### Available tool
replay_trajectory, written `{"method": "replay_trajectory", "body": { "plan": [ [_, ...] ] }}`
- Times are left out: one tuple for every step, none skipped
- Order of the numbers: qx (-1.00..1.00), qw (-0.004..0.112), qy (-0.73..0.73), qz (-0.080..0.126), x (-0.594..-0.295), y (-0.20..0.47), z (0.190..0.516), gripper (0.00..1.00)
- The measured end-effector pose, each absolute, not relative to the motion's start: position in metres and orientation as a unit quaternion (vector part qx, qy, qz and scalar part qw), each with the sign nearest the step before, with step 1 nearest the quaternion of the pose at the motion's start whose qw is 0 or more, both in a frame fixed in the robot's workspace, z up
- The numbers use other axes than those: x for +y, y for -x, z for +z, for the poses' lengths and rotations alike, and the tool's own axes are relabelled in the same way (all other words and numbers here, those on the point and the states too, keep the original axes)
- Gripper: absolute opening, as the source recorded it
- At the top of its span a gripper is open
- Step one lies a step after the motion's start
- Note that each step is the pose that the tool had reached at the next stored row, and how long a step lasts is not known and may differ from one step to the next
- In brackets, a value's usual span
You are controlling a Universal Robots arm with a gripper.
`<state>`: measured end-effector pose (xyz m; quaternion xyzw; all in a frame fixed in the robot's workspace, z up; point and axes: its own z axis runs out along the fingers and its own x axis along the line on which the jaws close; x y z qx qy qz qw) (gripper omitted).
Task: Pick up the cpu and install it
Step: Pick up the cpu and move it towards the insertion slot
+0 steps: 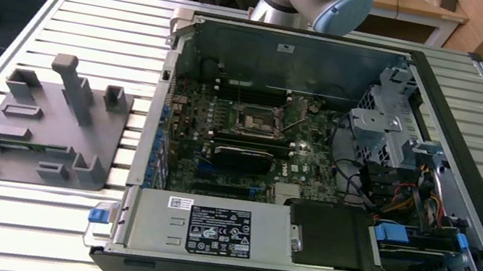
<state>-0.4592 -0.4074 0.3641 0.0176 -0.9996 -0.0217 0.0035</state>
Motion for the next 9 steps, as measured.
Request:
{"method": "replay_trajectory", "body": {
  "plan": [
    [-1.000, 0.004, -0.018, -0.022, -0.4073, 0.4592, 0.3650, 0.54],
    [-1.000, 0.003, -0.018, -0.022, -0.4072, 0.4592, 0.3658, 0.54],
    [-1.000, 0.003, -0.018, -0.022, -0.4072, 0.4592, 0.3669, 0.54],
    [-1.000, 0.003, -0.018, -0.022, -0.4071, 0.4592, 0.3681, 0.54],
    [-1.000, 0.003, -0.018, -0.022, -0.4071, 0.4592, 0.3692, 0.54],
    [-1.000, 0.003, -0.018, -0.022, -0.4071, 0.4592, 0.3701, 0.54],
    [-1.000, 0.003, -0.018, -0.022, -0.4070, 0.4592, 0.3713, 0.54],
    [-1.000, 0.003, -0.018, -0.022, -0.4071, 0.4592, 0.3723, 0.54],
    [-1.000, 0.003, -0.018, -0.022, -0.4071, 0.4592, 0.3733, 0.54]
  ]
}}
